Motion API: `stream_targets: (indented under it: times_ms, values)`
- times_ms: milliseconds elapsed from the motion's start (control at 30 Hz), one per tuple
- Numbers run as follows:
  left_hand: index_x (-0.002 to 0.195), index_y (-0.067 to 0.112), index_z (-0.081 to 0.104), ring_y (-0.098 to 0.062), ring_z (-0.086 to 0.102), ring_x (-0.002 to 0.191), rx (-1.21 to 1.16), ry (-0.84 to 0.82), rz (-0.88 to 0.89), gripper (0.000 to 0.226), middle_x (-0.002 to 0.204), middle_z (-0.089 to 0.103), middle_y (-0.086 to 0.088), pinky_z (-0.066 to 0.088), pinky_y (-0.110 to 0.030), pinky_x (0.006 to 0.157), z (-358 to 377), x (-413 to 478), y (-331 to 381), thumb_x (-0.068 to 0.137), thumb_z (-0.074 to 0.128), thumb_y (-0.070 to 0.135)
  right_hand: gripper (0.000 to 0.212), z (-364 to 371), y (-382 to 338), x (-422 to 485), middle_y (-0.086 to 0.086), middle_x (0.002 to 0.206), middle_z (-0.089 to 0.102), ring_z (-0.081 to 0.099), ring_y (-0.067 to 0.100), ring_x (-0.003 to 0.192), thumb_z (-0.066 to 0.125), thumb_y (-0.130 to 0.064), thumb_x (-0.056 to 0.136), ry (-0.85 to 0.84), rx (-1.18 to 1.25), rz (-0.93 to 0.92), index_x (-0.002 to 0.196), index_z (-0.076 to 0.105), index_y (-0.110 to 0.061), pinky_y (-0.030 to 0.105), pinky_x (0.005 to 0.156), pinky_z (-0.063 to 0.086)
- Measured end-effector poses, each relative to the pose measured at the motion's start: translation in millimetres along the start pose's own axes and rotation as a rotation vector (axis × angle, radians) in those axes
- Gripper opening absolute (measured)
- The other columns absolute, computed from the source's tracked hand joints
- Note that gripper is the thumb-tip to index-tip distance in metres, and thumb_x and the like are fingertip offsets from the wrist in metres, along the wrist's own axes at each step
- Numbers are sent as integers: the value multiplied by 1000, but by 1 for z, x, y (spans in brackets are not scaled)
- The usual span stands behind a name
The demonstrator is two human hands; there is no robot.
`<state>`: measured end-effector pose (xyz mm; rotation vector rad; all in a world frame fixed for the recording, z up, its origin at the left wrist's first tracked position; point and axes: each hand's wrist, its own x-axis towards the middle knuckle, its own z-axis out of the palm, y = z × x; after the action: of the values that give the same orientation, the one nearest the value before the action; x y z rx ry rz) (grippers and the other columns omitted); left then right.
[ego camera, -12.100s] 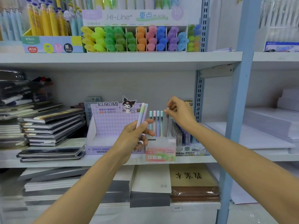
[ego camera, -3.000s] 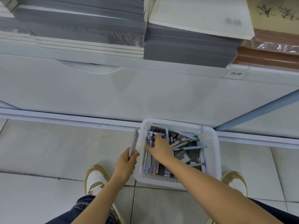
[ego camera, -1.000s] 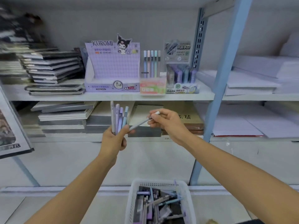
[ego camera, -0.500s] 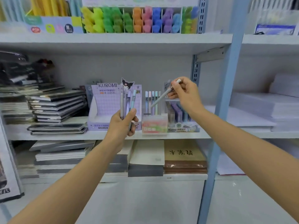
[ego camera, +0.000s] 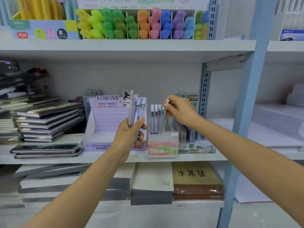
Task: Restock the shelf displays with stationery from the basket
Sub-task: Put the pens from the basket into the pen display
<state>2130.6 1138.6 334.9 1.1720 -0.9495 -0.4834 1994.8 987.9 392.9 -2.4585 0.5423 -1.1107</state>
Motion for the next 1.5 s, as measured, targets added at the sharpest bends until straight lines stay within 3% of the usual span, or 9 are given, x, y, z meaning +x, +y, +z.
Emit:
stream_targets:
  times_ms: [333,467,600,800,900,1033,1233,1367,1500]
  values:
    - [104,15,57,-13,53,49,-9,-41,12,20,83,70,0,38,-22,40,1,-2,-2,94,59,32,16,8,-1,8,13,82,70,68,24,78,53,-16,98,-61,-152,-37,97,61,-2,44,81,55]
    - [103,14,58,-12,52,50,-13,-37,0,20,82,69,1,38,-22,40,2,-2,-2,94,59,32,20,13,3,10,10,79,65,63,25,76,59,-16,95,13,-155,-49,112,51,-9,44,76,54]
    - [103,14,58,-11,52,50,-12,-40,-3,20,80,70,2,38,-21,40,2,-2,-1,94,59,31,17,17,7,16,6,91,62,58,19,85,70,-17,86,168,-146,-38,98,61,-8,39,81,51]
    - [104,13,58,-10,53,50,20,-43,11,21,78,69,4,40,-21,41,3,-4,5,94,59,32,22,16,8,13,4,105,51,47,19,104,62,-29,92,138,-260,13,102,71,-12,35,93,42]
    - [103,11,58,-9,52,48,50,-48,19,23,75,69,5,40,-21,41,5,-7,8,95,59,32,19,6,-8,7,2,104,58,54,11,91,58,-32,94,195,21,-5,102,67,-17,24,82,44]
    - [98,12,59,-10,51,47,64,-73,43,20,71,67,3,39,-22,41,12,-11,14,95,58,31,17,2,-34,-6,1,88,71,65,5,70,64,-25,91,-7,505,41,104,64,-14,17,64,52]
    - [100,9,59,-14,54,45,-7,-112,16,30,65,66,1,44,-24,42,18,-18,25,94,56,38,14,-6,-47,-13,7,87,72,69,12,72,60,-8,93,-45,732,100,107,58,-4,24,68,56]
    - [101,12,59,-12,49,39,-37,-76,-24,27,64,66,2,37,-21,36,14,-20,28,95,56,38,6,-23,-45,-8,8,84,71,68,10,69,50,-5,98,186,842,148,104,49,-7,19,62,54]
    - [99,13,57,-10,43,38,8,-35,-20,25,63,63,4,34,-19,36,13,-19,28,95,57,37,6,-35,-30,-7,9,86,71,65,4,63,50,-7,98,322,629,128,101,47,-11,27,67,55]
